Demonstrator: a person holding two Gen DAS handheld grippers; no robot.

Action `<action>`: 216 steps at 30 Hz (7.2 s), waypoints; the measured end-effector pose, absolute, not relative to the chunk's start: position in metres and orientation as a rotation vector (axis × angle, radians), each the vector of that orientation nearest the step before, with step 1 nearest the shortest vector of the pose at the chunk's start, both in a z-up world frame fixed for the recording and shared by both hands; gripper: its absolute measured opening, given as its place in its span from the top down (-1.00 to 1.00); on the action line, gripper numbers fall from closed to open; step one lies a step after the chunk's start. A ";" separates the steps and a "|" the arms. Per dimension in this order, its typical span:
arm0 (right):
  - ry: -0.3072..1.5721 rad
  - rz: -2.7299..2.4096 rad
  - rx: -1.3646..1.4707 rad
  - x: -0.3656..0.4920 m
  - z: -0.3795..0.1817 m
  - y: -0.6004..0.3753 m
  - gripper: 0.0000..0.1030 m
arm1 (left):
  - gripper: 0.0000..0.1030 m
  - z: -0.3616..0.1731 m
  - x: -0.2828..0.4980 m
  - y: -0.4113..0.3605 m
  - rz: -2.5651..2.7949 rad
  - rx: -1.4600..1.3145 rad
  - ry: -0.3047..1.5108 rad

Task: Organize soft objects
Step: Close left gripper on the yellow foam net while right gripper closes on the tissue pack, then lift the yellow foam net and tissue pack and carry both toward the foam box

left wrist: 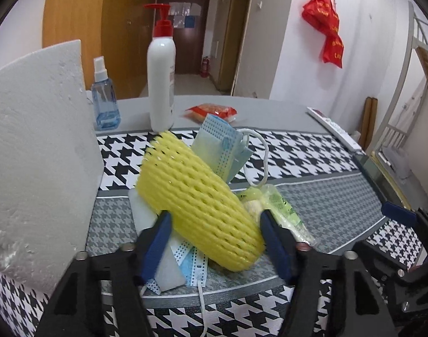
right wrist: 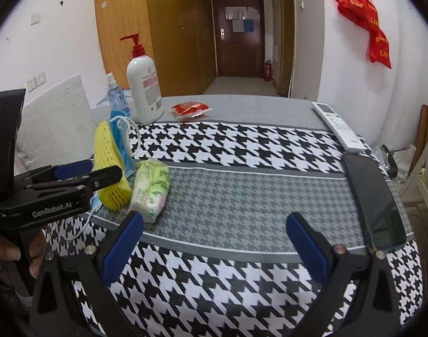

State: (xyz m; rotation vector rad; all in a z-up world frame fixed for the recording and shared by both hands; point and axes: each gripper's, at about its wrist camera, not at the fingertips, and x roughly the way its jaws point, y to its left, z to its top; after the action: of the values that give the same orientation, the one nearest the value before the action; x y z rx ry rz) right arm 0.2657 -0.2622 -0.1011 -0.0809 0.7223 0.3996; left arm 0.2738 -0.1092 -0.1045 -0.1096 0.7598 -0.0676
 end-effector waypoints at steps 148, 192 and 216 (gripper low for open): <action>0.442 0.650 -0.114 0.154 -0.004 -0.147 0.44 | 0.78 -0.007 0.079 -0.009 -0.002 0.006 0.374; 0.432 0.791 -0.175 0.174 0.012 -0.080 0.44 | 0.78 0.012 0.076 0.039 0.098 -0.013 0.348; 0.417 0.777 -0.181 0.193 0.030 -0.064 0.44 | 0.77 0.025 0.106 0.051 0.086 -0.017 0.346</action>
State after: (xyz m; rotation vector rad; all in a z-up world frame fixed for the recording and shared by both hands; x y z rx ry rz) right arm 0.1928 -0.0636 0.0305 -0.1807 0.4172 0.7775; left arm 0.1056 0.0506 0.0248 -0.0175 0.3460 0.0856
